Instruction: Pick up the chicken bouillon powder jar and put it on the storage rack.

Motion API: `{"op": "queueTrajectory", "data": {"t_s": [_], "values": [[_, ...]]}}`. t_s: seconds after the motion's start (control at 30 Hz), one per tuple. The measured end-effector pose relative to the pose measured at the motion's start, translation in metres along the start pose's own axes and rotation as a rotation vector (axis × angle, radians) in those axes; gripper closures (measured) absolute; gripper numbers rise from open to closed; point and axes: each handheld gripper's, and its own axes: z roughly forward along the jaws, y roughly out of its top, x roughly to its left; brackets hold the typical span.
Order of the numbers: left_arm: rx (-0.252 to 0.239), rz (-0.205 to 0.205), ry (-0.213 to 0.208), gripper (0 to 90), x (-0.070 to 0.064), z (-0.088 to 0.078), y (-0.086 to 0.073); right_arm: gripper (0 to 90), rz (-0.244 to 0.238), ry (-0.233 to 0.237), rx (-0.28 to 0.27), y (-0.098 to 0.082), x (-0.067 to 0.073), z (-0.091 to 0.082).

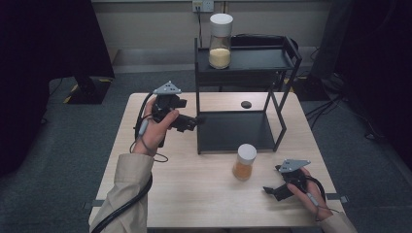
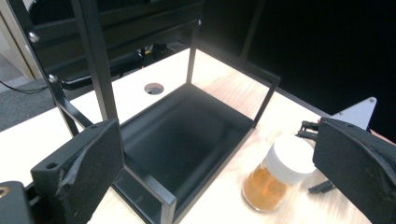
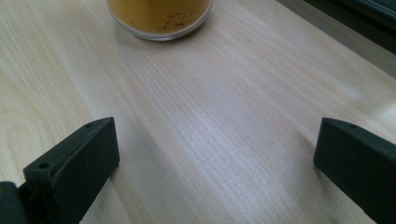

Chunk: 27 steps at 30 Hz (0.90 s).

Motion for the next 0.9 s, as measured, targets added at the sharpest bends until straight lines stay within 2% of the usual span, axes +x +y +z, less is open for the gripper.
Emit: {"op": "queueTrajectory", "data": {"t_s": [0.33,0.57,0.73,0.9], "values": [[0.023,-0.008,-0.013,1.4,-0.005,0.001,-0.016,0.0,0.000,0.000,0.000,0.000,0.000,0.000],[0.032,-0.006,-0.016,1.4,-0.006,0.005,-0.033,0.0,-0.001,0.000,0.000,0.000,0.000,0.000],[0.021,-0.007,-0.023,1.4,-0.005,0.007,-0.047,0.0,-0.002,0.000,-0.001,0.000,0.000,0.000],[0.042,-0.015,-0.013,1.4,-0.005,0.013,-0.059,0.0,0.001,0.001,0.000,0.000,0.000,0.000]]}}
